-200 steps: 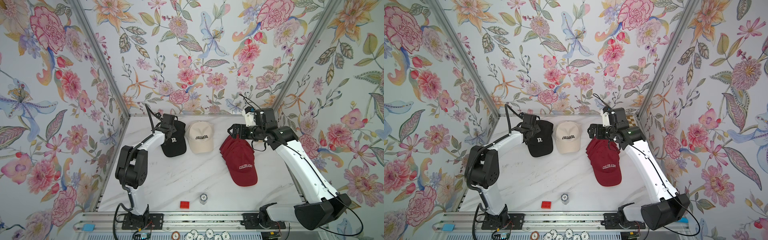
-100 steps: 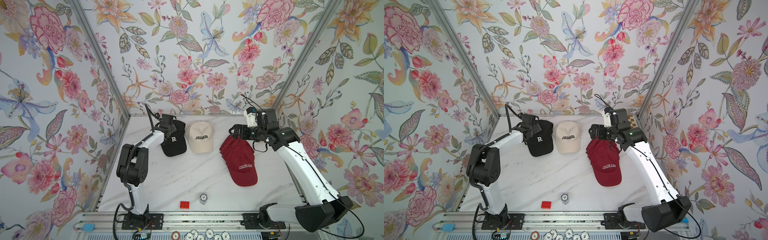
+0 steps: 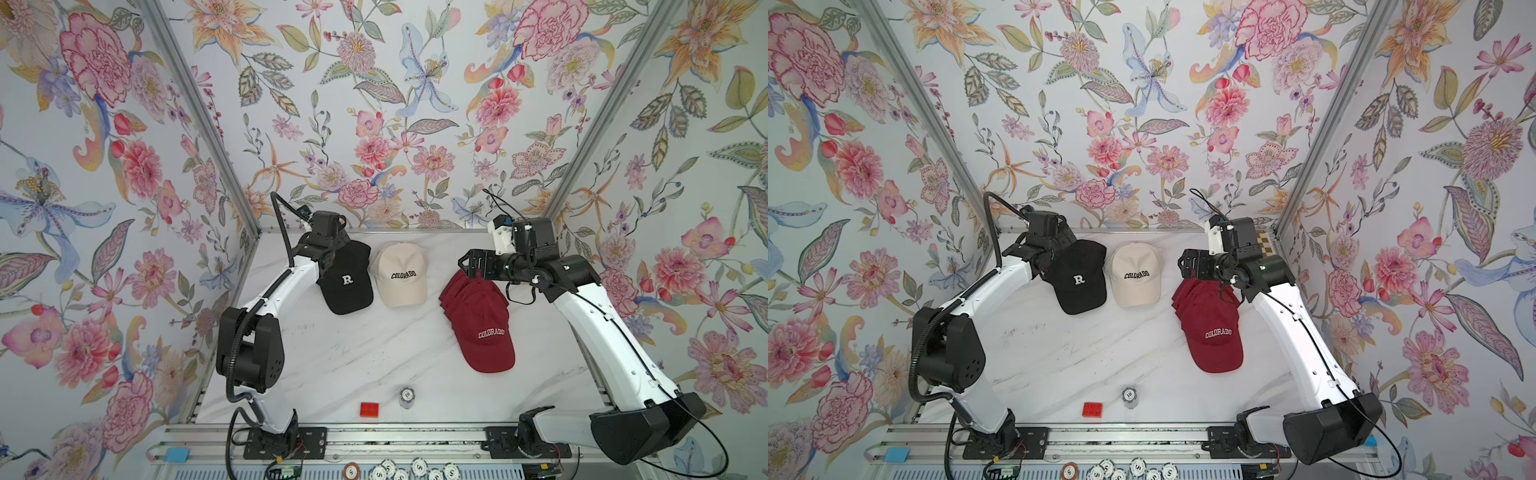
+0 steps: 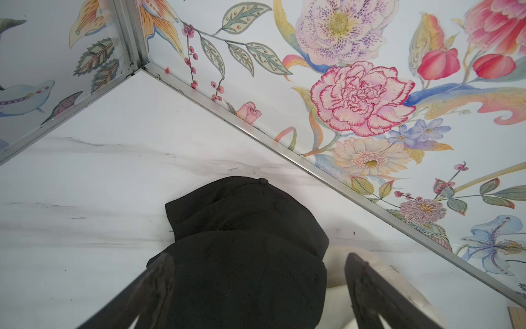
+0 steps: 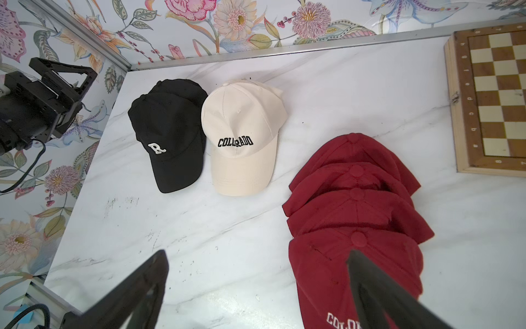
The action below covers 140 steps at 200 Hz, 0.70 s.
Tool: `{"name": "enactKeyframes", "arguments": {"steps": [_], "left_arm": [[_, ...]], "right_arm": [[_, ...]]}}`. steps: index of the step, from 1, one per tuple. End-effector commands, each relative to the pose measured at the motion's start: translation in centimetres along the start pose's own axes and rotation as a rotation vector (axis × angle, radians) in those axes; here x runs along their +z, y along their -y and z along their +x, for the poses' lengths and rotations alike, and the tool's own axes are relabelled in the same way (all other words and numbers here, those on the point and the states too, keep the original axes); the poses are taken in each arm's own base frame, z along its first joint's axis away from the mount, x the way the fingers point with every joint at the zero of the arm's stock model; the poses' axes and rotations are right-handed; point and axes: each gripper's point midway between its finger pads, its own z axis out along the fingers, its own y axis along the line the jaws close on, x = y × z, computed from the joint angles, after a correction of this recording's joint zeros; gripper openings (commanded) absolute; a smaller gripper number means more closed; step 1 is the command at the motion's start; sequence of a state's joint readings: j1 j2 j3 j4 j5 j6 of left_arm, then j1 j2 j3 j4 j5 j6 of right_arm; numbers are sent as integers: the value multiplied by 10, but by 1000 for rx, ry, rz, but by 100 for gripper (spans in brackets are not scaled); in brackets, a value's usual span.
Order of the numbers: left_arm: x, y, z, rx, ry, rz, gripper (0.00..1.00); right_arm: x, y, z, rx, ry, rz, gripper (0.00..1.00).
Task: Stack the baseball caps by color
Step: Place the baseball cap on the baseball cap, then move the baseball cap to the center of the board.
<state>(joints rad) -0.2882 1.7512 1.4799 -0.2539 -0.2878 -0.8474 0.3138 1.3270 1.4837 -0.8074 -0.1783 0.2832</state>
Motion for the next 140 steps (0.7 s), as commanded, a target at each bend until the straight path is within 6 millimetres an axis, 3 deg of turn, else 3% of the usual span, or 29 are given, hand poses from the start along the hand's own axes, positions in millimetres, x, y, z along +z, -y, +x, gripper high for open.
{"name": "enactKeyframes", "arguments": {"steps": [1, 44, 66, 76, 94, 97, 118, 140], "left_arm": [[-16, 25, 2, 33, -16, 84, 94], [-27, 50, 26, 66, -52, 172, 93], [-40, 55, 25, 87, -35, 199, 93], [-48, 53, 18, 101, -6, 200, 99], [-64, 36, 2, 129, 65, 151, 100], [-76, 33, -9, 126, 97, 151, 100], [-109, -2, -31, 178, 220, 54, 100], [-141, -47, -32, 230, 334, -22, 100]], "right_arm": [[-7, -1, 3, -12, 11, -12, 99], [-13, 0, 11, -6, 16, -17, 99], [-17, 0, 15, -6, 22, -19, 99], [-17, 1, 16, -6, 22, -19, 99], [-19, 3, 18, -12, 24, -10, 99], [-20, 4, 18, -14, 27, -8, 99], [-21, 9, 20, -16, 42, -4, 99], [-18, 16, 25, -5, 63, -3, 99]]}}
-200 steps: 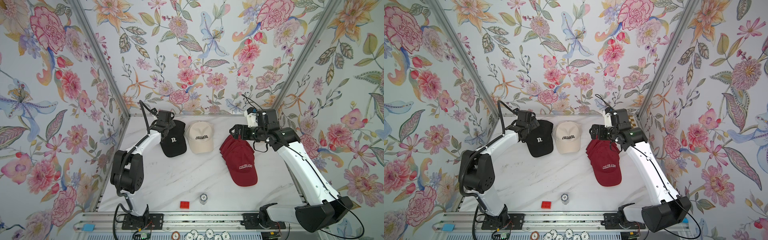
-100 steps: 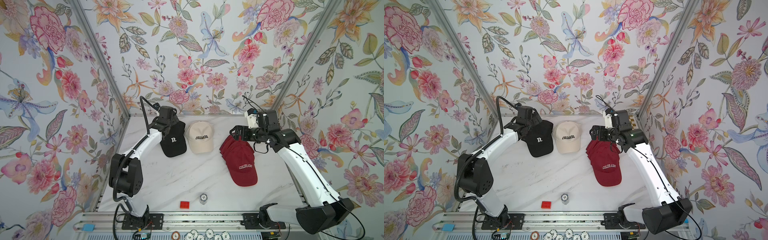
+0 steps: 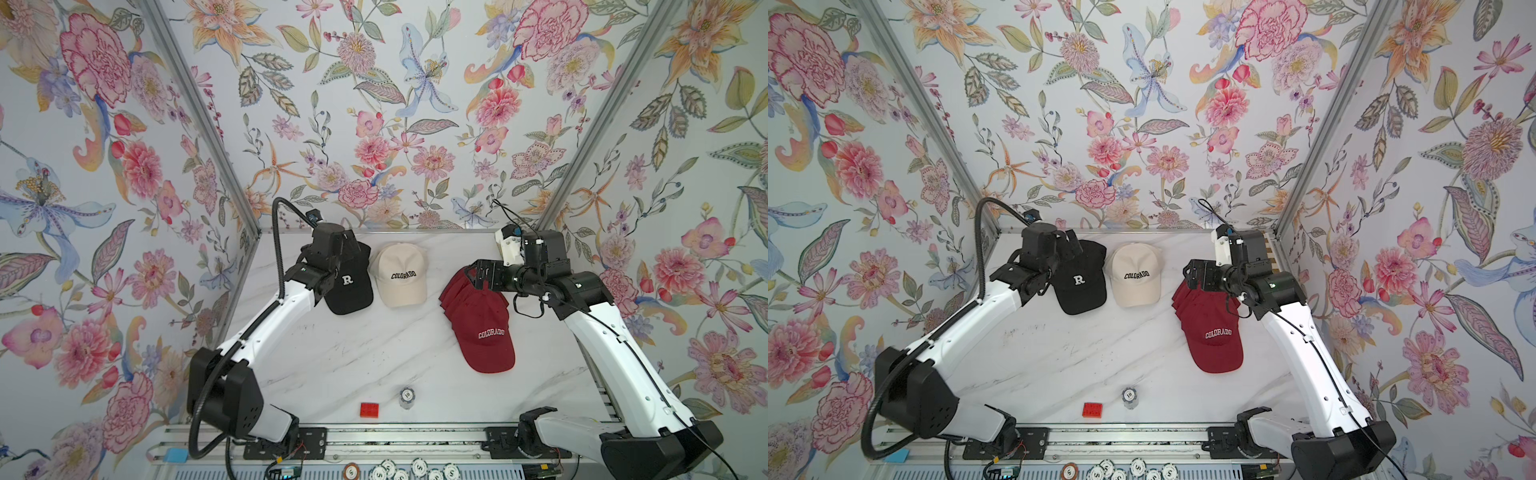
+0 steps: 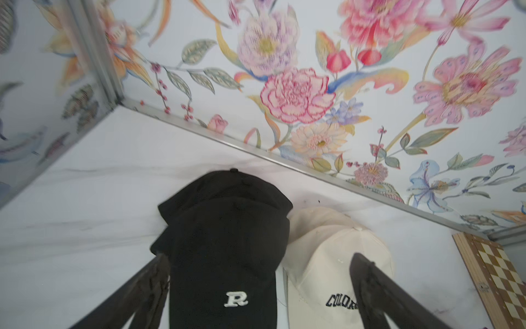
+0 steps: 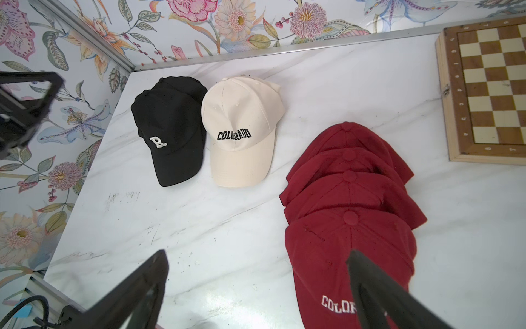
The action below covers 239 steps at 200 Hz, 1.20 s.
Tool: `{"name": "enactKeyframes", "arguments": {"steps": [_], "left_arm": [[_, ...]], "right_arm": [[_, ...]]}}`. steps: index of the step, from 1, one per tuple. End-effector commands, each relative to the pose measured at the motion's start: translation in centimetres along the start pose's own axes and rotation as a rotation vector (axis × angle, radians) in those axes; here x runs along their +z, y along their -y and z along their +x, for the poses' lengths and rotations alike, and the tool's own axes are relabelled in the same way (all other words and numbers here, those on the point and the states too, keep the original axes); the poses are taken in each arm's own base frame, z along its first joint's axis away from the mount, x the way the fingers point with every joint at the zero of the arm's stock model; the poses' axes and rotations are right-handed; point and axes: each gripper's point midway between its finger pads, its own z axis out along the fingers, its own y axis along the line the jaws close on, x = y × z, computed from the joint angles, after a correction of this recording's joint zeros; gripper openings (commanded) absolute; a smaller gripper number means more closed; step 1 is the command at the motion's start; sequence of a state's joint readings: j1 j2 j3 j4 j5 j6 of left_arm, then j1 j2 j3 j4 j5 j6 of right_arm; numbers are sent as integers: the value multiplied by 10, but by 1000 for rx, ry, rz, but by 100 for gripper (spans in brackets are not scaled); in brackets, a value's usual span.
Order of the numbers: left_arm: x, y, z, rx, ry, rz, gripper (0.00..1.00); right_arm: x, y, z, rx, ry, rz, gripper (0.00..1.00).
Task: Stack the baseball caps by color
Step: Move the baseball cap to the center of the board.
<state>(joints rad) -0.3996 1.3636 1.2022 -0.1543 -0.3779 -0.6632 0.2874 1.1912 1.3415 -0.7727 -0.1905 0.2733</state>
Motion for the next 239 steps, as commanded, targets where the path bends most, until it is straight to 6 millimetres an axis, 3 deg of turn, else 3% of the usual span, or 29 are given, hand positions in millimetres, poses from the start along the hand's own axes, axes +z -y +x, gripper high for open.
{"name": "enactKeyframes", "arguments": {"steps": [1, 47, 93, 144, 182, 203, 239], "left_arm": [[-35, -49, -13, 111, 148, -146, 100], [-85, -123, 22, 209, 251, -295, 100], [-103, -150, 45, 245, 317, -323, 100], [-99, -146, 58, 284, 288, -278, 100], [-96, -141, 62, 302, 288, -241, 100], [-92, -129, 62, 296, 292, -179, 100], [-79, -98, 59, 290, 270, -47, 100]], "right_arm": [[-1, 5, 3, -6, 32, -2, 99], [5, 36, 13, 8, 123, 93, 99], [15, 56, 23, 59, 119, 127, 99], [26, 67, 60, 138, 40, 141, 99], [31, 76, 109, 235, -72, 164, 99], [34, 80, 129, 266, -110, 176, 99], [48, 85, 146, 276, -182, 186, 99]]}}
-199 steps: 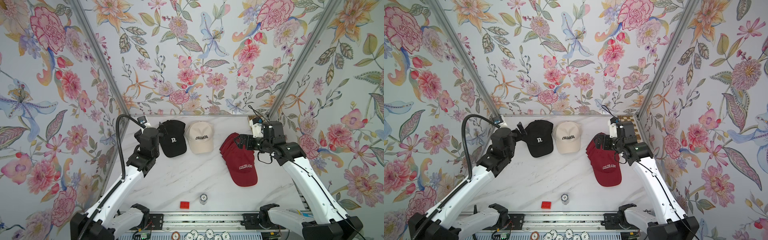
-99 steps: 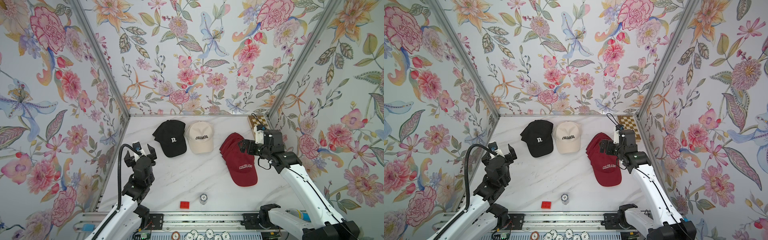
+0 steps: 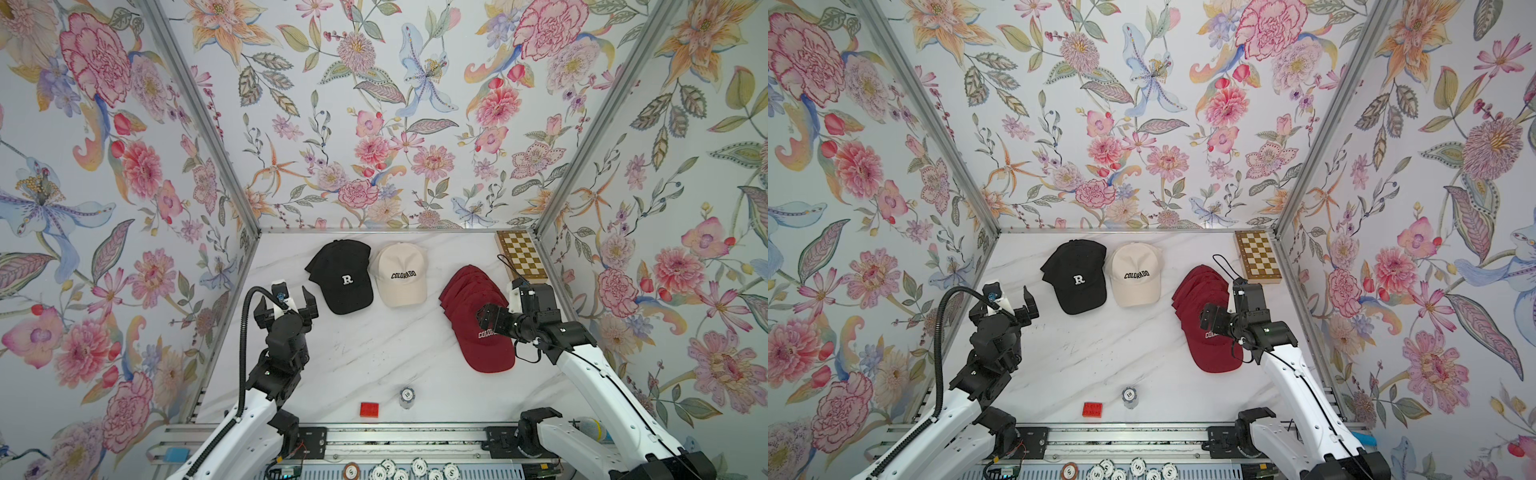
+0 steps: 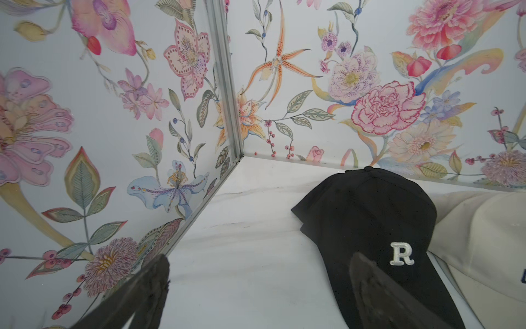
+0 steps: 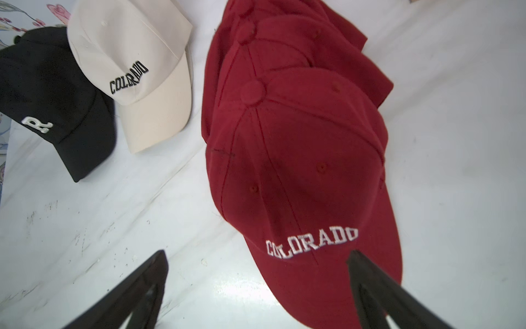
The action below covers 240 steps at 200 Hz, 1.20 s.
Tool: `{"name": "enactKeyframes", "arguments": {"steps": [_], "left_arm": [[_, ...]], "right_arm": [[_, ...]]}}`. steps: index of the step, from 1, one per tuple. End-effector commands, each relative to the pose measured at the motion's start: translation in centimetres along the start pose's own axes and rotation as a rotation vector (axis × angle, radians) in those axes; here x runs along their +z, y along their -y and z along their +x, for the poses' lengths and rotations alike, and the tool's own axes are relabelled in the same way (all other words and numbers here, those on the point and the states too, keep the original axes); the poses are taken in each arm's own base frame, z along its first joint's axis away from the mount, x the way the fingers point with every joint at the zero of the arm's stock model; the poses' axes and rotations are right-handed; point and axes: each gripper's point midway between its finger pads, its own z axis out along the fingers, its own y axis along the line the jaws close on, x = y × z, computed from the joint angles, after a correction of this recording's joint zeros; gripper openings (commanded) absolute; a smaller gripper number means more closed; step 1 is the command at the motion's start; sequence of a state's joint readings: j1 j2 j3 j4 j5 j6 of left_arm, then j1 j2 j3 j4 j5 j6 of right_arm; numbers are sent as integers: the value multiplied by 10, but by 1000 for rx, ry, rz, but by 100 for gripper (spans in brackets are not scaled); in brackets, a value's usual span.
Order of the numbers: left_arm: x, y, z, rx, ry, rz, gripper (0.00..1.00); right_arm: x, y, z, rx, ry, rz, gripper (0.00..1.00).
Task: Stack the baseball caps by color
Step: Move the baseball cap to the center of the board.
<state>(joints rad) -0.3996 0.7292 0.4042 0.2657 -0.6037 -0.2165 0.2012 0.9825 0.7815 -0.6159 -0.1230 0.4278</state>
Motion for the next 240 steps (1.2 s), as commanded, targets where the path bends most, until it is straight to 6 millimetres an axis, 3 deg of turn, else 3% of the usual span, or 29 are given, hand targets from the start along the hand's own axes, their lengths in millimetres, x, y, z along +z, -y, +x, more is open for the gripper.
{"name": "enactKeyframes", "arguments": {"steps": [1, 76, 198, 217, 240], "left_arm": [[5, 25, -14, -26, 22, 115, 100], [18, 68, -35, -30, 37, 253, 100], [51, 100, -43, 87, 48, 260, 100], [56, 105, -44, 107, 47, 263, 100], [59, 110, -48, 105, 51, 274, 100]], "right_arm": [[10, 3, 11, 25, -58, 9, 99], [43, 10, 10, -4, -139, 52, 99], [88, 9, -27, 74, -156, 117, 99], [91, 12, -28, 98, -150, 142, 100], [77, 9, -37, 58, -111, 177, 100]]}}
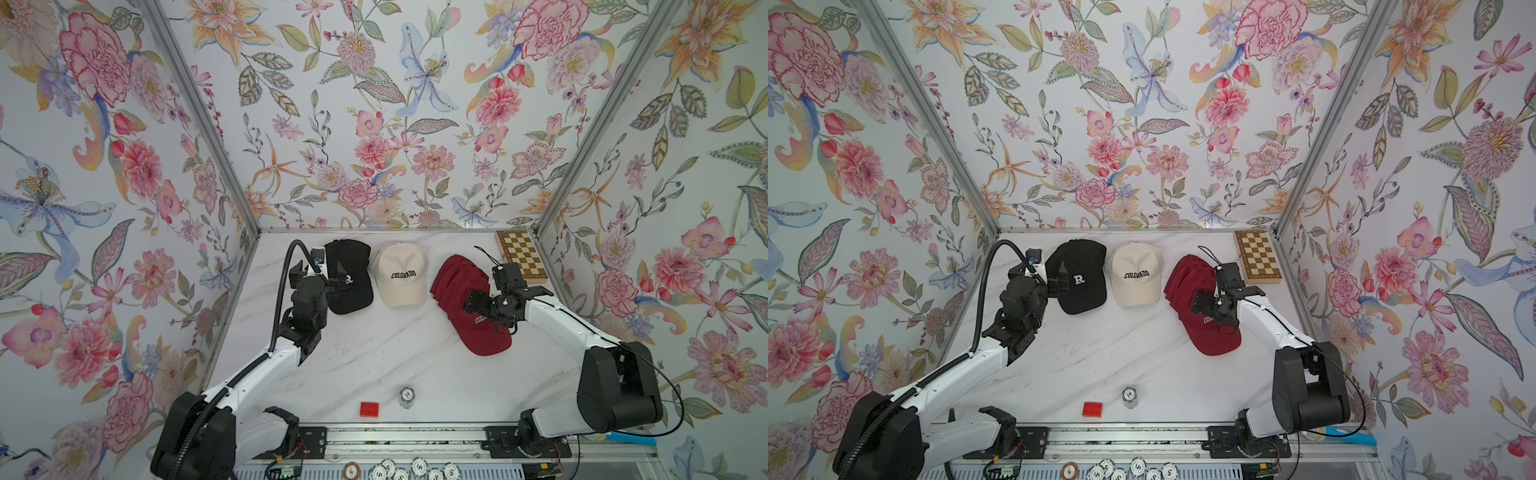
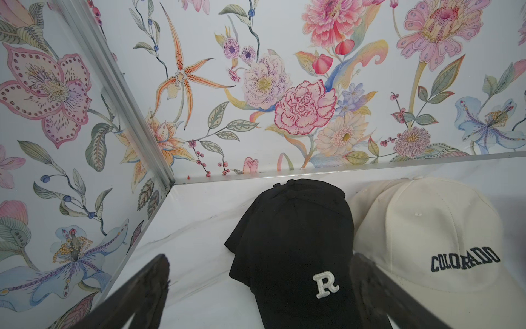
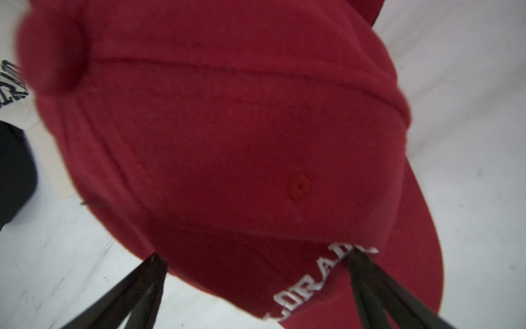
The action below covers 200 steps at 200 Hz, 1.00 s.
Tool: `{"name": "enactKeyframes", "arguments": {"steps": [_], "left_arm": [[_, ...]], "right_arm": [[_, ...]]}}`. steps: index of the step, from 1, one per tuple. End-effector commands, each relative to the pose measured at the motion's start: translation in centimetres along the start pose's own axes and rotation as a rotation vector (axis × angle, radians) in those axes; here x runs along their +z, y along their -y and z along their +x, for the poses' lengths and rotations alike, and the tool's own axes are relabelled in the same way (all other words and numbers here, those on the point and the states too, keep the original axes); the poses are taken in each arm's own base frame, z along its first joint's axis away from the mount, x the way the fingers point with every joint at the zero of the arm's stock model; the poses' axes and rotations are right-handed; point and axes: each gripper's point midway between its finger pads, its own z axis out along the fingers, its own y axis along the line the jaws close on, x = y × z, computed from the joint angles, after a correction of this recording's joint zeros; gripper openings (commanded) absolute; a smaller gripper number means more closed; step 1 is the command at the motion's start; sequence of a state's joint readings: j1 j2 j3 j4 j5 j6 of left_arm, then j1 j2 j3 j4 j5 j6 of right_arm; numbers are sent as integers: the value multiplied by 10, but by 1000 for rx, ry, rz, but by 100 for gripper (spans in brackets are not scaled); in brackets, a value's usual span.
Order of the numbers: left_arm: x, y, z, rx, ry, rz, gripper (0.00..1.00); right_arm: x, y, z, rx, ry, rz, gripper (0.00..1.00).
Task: Stack the baseball caps by color
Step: Move the baseball cap to the center of the board.
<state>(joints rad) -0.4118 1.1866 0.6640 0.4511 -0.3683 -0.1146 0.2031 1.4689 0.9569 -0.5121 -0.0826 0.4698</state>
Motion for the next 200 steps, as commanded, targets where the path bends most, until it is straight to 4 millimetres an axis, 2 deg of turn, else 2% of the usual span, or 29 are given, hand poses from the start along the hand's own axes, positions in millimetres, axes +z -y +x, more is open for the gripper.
{"name": "enactKeyframes", "arguments": {"steps": [1, 36, 57, 82, 103, 148, 200], "left_arm": [[4, 7, -23, 1, 55, 24, 100], [9, 13, -25, -4, 54, 42, 100], [8, 12, -27, -7, 60, 41, 100], [3, 10, -25, -11, 63, 41, 100], [-2, 8, -20, -11, 54, 47, 100], [-16, 2, -7, -14, 50, 46, 100], [-16, 5, 2, 0, 42, 61, 100]], "right_arm": [[-16, 0, -15, 4, 62, 51, 100], [-44, -5, -26, -38, 103, 70, 99], [-59, -18, -35, -84, 131, 52, 99], [-67, -35, -49, -132, 141, 24, 99], [-64, -46, -51, -176, 114, 15, 99], [-46, -60, -40, -223, 48, 11, 99], [-20, -60, -38, -237, 8, 79, 99]]}}
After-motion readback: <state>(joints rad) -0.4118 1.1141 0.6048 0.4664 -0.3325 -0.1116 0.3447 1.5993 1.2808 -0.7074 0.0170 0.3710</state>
